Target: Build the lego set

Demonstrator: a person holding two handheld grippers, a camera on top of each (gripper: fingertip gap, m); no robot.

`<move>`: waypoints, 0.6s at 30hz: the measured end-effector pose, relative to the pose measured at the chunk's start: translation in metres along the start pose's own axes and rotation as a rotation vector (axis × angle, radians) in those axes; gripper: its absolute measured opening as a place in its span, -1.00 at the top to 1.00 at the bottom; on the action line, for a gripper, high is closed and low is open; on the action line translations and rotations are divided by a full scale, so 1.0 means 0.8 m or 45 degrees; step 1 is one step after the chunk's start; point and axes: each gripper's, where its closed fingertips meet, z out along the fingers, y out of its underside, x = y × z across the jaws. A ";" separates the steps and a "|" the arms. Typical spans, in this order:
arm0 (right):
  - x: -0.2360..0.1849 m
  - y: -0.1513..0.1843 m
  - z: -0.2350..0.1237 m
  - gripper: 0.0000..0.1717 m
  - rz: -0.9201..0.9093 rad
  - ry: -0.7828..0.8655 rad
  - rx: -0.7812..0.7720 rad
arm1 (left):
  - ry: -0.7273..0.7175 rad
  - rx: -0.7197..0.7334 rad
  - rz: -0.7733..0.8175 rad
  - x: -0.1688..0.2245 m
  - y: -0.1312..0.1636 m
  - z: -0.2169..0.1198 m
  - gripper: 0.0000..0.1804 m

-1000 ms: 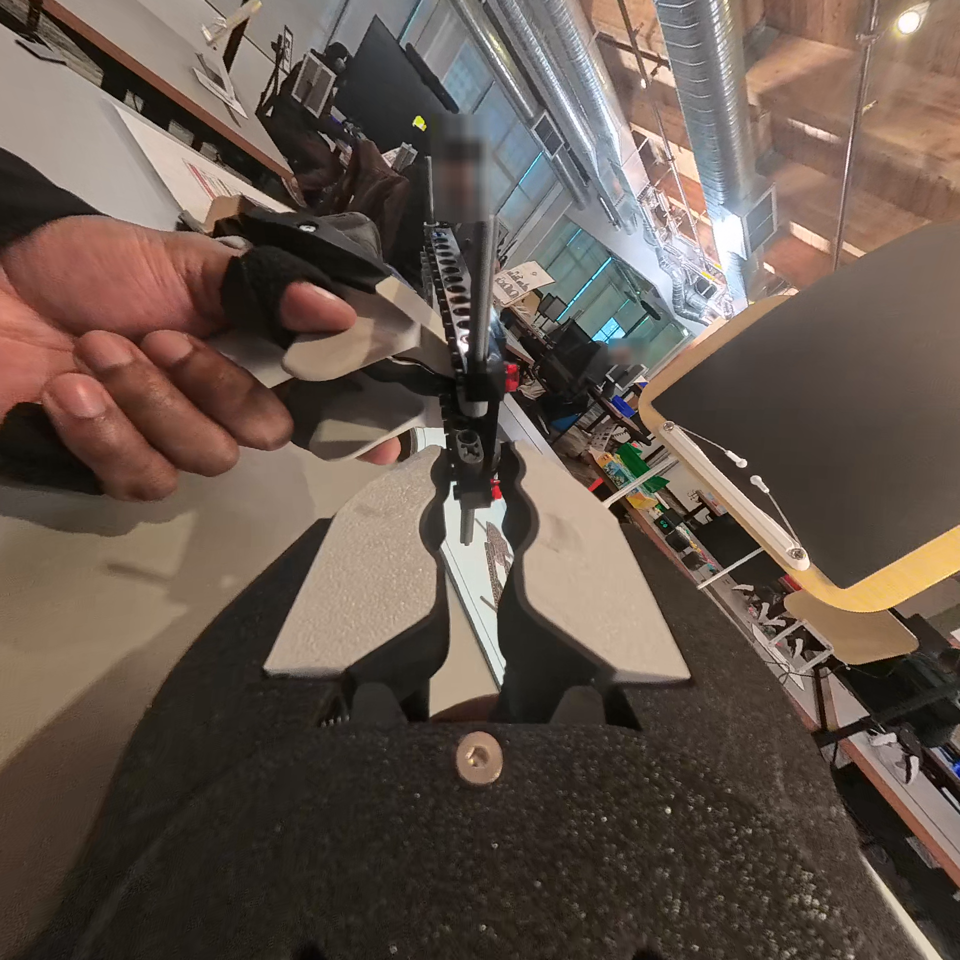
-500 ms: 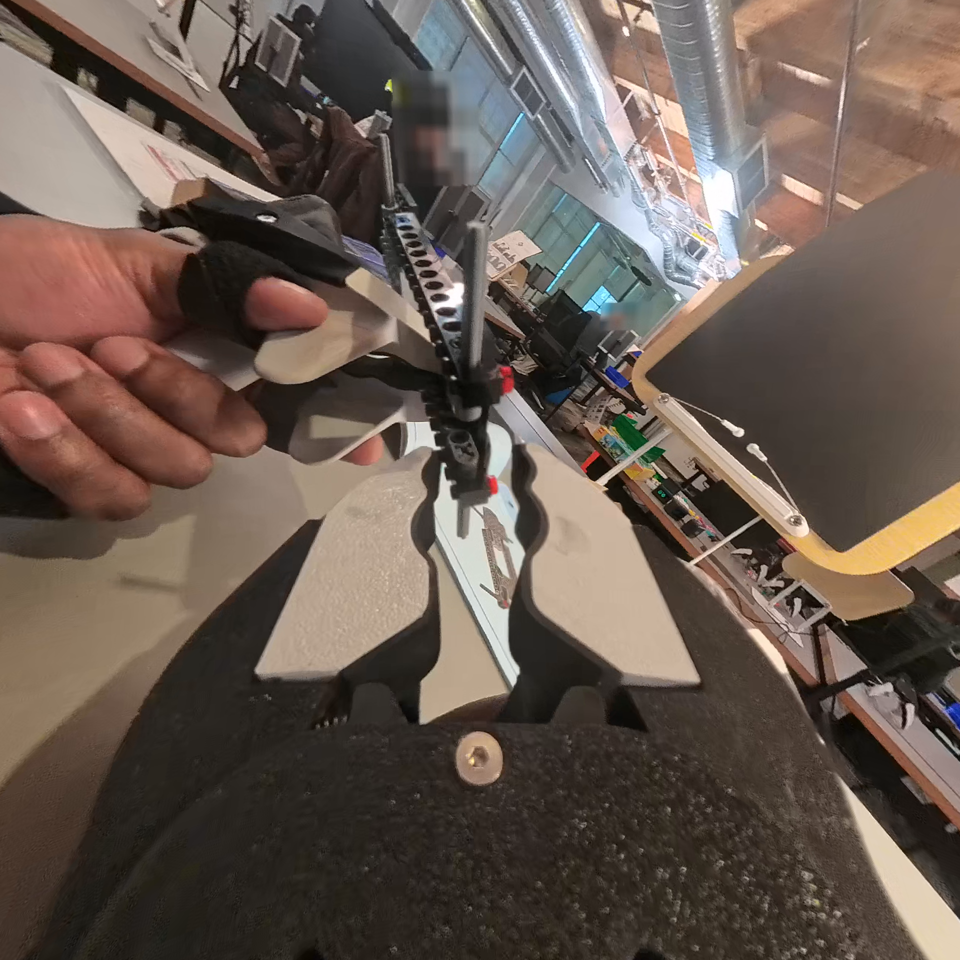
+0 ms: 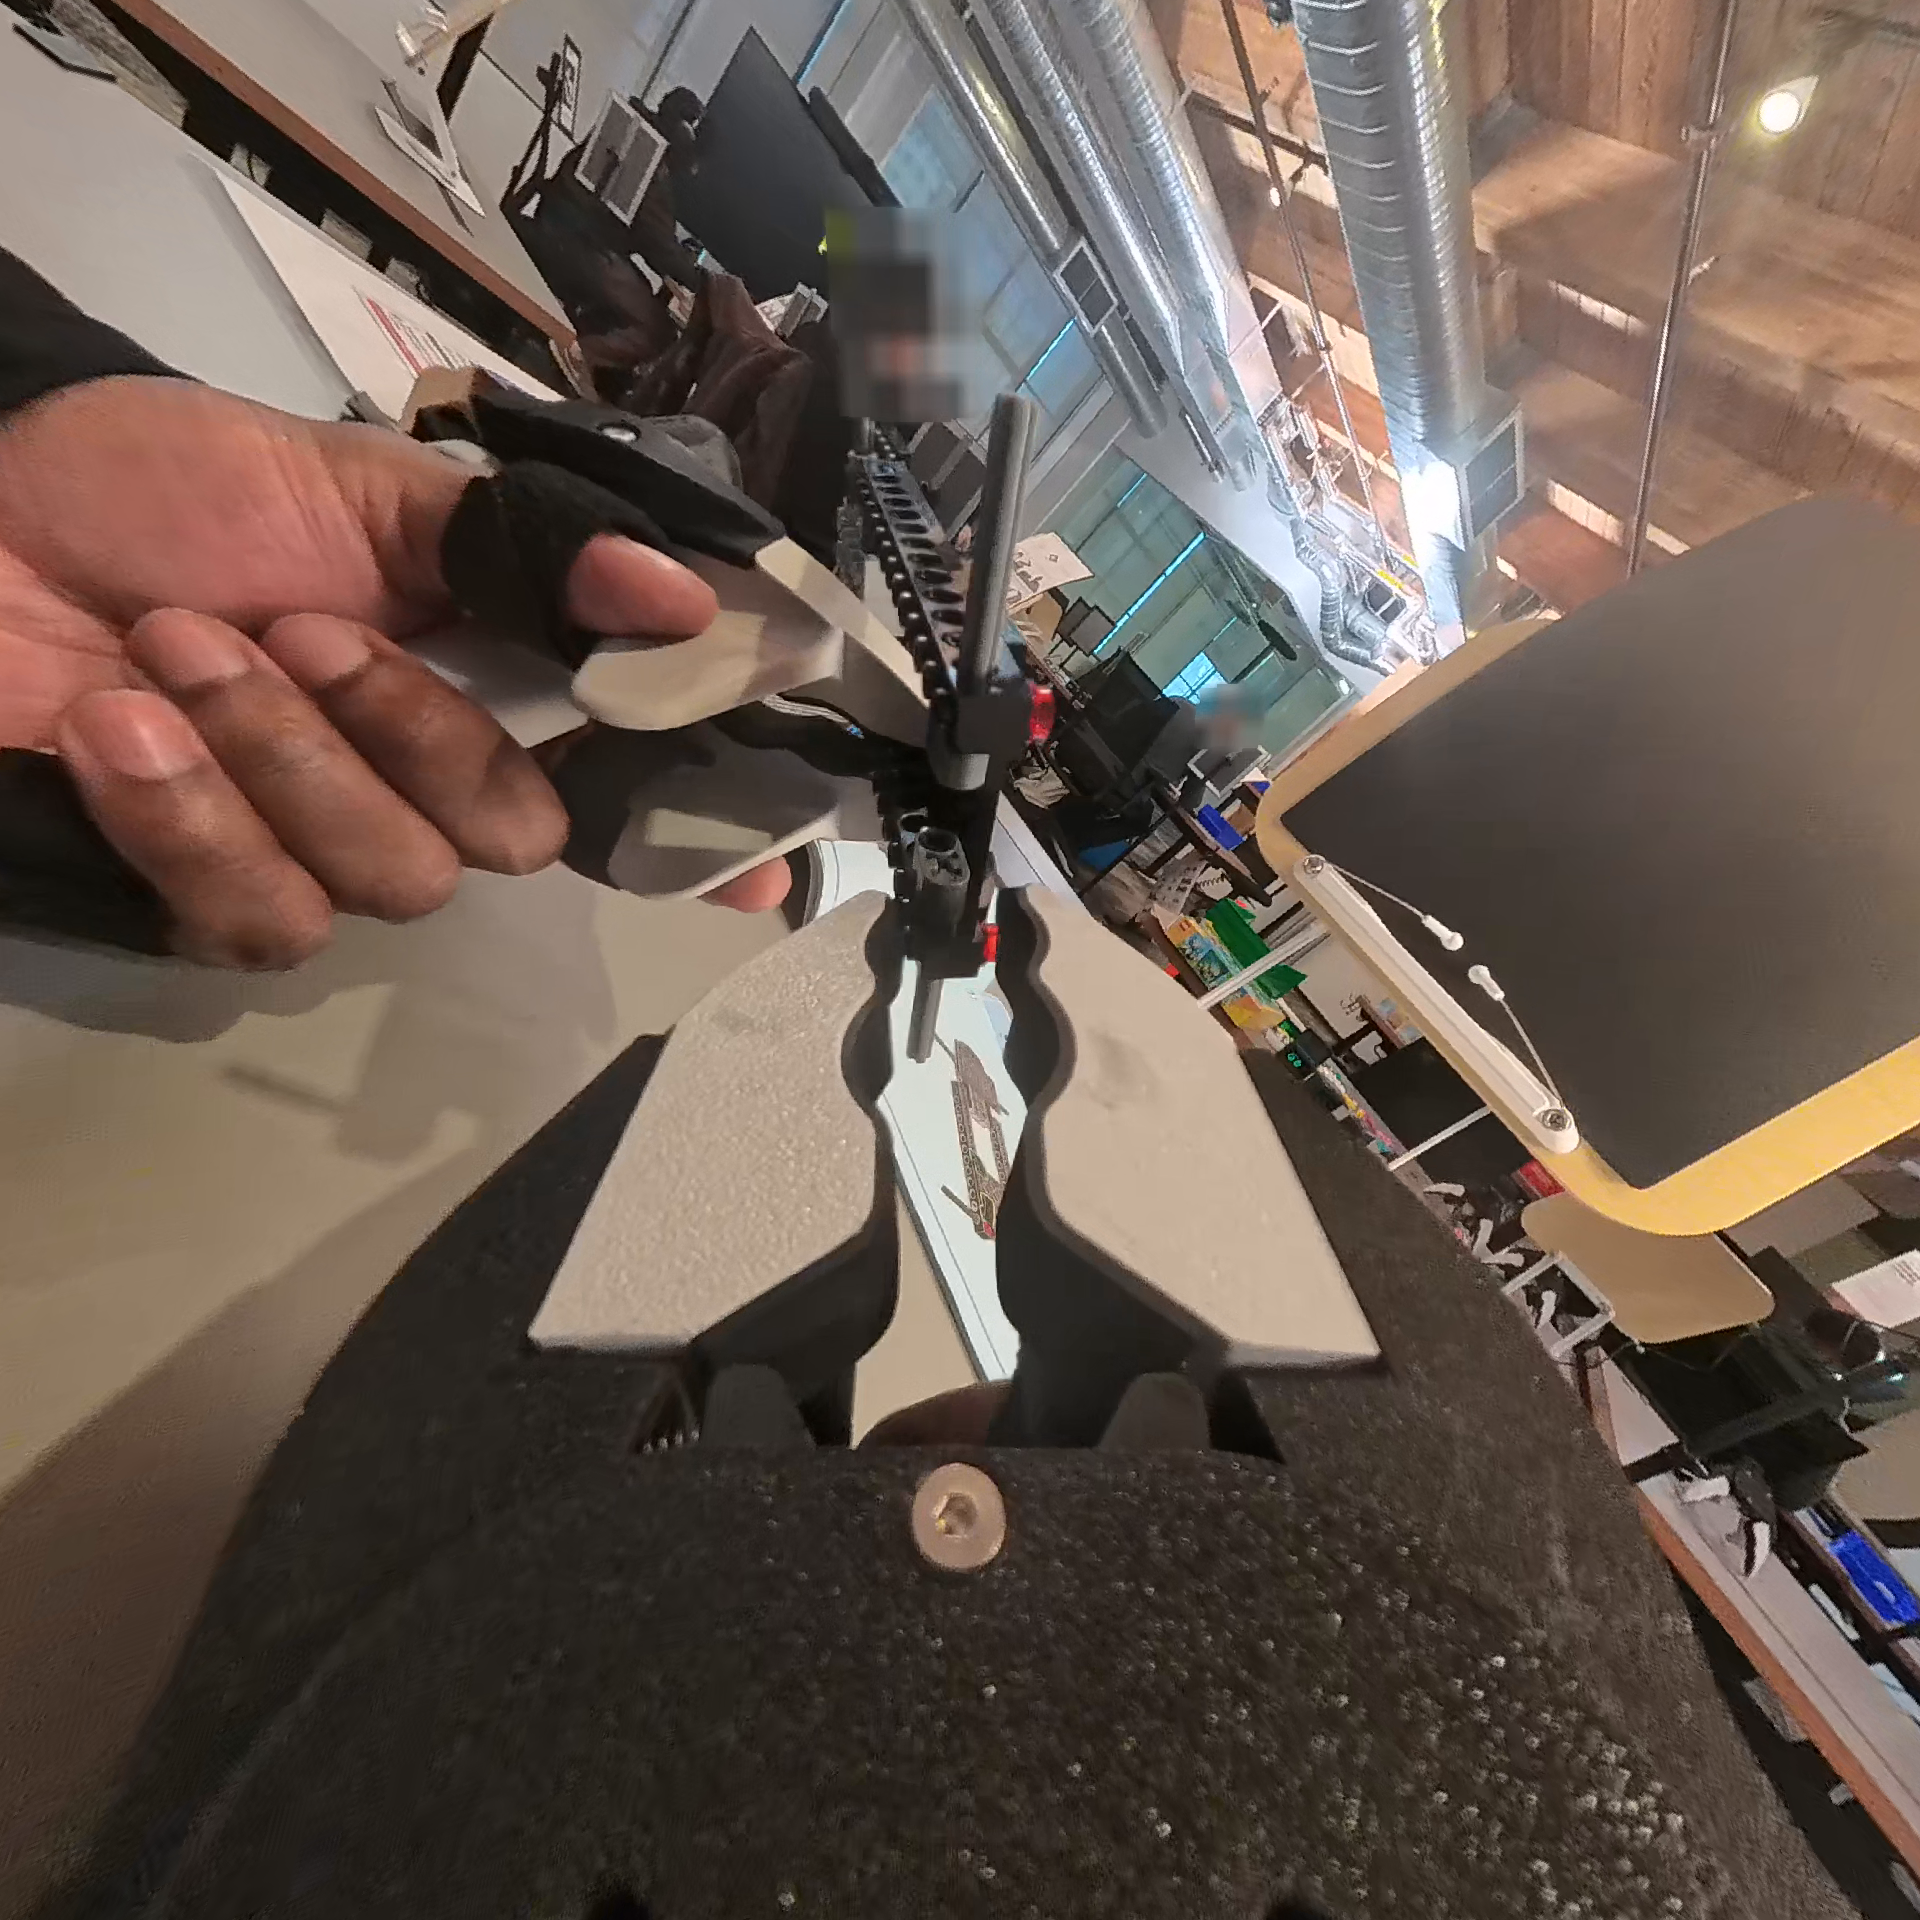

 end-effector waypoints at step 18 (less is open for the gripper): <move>0.000 0.001 -0.001 0.60 -0.061 0.021 -0.008 | -0.022 -0.026 0.003 -0.003 -0.002 -0.002 0.91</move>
